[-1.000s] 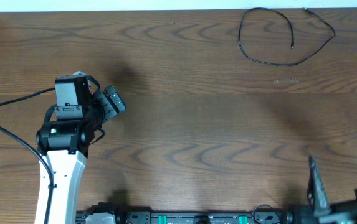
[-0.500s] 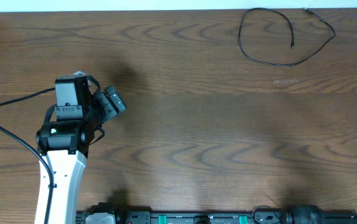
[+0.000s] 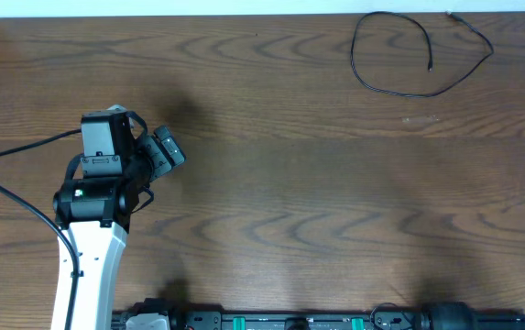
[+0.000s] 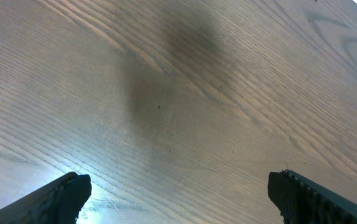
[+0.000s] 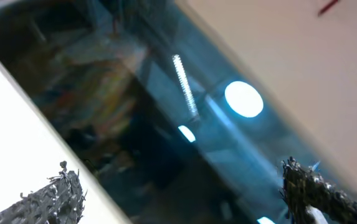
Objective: Untangle cables
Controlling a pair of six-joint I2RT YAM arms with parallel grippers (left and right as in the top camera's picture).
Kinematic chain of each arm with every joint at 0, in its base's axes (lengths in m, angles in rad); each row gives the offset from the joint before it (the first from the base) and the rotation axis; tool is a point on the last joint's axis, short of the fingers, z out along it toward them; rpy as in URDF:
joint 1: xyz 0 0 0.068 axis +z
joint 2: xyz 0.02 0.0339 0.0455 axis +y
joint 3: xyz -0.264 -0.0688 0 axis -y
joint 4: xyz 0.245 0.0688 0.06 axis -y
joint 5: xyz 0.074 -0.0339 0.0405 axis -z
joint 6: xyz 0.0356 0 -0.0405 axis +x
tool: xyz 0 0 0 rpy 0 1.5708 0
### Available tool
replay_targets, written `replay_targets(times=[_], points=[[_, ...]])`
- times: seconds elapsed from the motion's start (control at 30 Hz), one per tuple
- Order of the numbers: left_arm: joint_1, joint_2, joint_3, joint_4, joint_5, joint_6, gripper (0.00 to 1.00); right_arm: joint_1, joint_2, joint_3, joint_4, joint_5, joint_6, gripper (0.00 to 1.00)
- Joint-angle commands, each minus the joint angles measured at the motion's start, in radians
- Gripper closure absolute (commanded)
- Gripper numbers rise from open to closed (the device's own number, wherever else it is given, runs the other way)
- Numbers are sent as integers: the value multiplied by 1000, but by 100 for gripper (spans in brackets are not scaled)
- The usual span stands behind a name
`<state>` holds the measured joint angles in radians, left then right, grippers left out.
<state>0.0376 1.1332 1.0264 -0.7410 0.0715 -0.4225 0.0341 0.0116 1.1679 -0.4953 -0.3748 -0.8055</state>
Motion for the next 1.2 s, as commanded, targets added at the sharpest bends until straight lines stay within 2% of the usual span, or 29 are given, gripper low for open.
replay_targets(times=[0.0, 0.27, 0.5, 0.93, 1.17], points=[[4, -3, 7, -3, -13, -2, 2, 6, -4, -34, 35, 6, -146, 1], [4, -3, 7, -3, -13, -2, 2, 6, -4, -137, 98, 6, -143, 1], [4, -3, 7, -3, -13, -2, 2, 6, -4, -235, 94, 6, -18, 1], [4, -3, 7, -3, -13, -2, 2, 6, -2, -504, 98, 6, 463, 1], [4, -3, 7, -3, -13, -2, 2, 6, -2, -677, 138, 5, 592, 1]])
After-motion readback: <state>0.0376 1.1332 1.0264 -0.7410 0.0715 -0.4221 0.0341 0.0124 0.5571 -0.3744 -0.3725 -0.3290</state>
